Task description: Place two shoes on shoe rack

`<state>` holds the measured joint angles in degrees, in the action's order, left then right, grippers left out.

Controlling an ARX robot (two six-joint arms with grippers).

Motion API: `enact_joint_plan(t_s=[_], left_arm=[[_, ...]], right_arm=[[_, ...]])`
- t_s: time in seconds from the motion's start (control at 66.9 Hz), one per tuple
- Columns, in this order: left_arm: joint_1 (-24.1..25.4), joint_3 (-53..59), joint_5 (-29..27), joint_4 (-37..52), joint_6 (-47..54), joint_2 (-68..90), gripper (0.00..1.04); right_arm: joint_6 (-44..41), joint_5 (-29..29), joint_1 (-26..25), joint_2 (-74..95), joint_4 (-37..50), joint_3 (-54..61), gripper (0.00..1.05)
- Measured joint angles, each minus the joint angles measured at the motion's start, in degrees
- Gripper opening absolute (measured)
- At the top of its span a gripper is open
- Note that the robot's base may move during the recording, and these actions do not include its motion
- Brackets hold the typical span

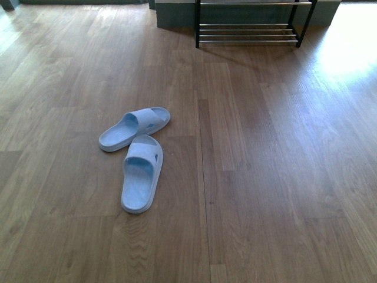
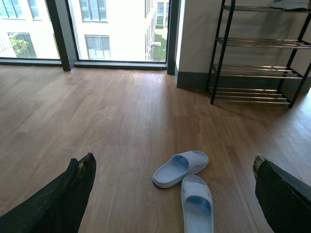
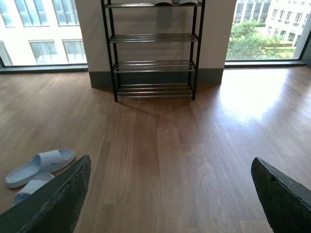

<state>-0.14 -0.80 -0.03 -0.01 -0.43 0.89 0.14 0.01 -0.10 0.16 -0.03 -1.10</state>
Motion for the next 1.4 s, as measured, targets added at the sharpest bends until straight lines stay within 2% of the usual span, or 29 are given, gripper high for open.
enact_joint_plan(t_s=[0.882,0.927,0.941,0.986,1.016,1.076,1.151,1.24,1.33,1.405], left_arm=[[0.0,0.0,0.0,0.0,0.0,0.0,0.95],[0.0,0.0,0.0,0.0,0.0,0.0,0.95],[0.0,0.0,0.0,0.0,0.0,0.0,0.95],[0.0,0.0,0.0,0.0,0.0,0.0,0.95],[0.0,0.0,0.0,0.0,0.0,0.0,0.95],[0.0,0.0,0.0,0.0,0.0,0.0,0.95],[0.0,0.0,0.0,0.0,0.0,0.0,0.95],[0.0,0.0,0.0,0.0,0.0,0.0,0.95],[0.0,0.0,0.0,0.0,0.0,0.0,0.95],[0.0,0.0,0.0,0.0,0.0,0.0,0.95]], right_arm=[[0.0,-0.2,0.0,0.1,0.0,0.0,0.96],[-3.0,-10.6,-1.9,3.6,-1.0,-0.7,0.96],[-3.7,-11.9,-2.0,4.8,-0.5,-0.7,0.96],[-6.3,-16.7,-0.7,12.6,4.2,-0.6,0.96],[-7.3,-16.5,0.7,18.1,8.1,-0.6,0.96],[-8.6,-14.7,3.7,30.7,17.6,-0.9,0.96],[-9.9,-10.7,9.3,56.9,35.4,-3.3,0.96],[-10.0,-7.7,13.5,78.8,48.3,-7.8,0.96],[-9.8,-4.5,16.5,99.1,57.1,-14.2,0.96],[-9.7,-2.2,18.5,113.2,60.7,-19.6,0.96]])
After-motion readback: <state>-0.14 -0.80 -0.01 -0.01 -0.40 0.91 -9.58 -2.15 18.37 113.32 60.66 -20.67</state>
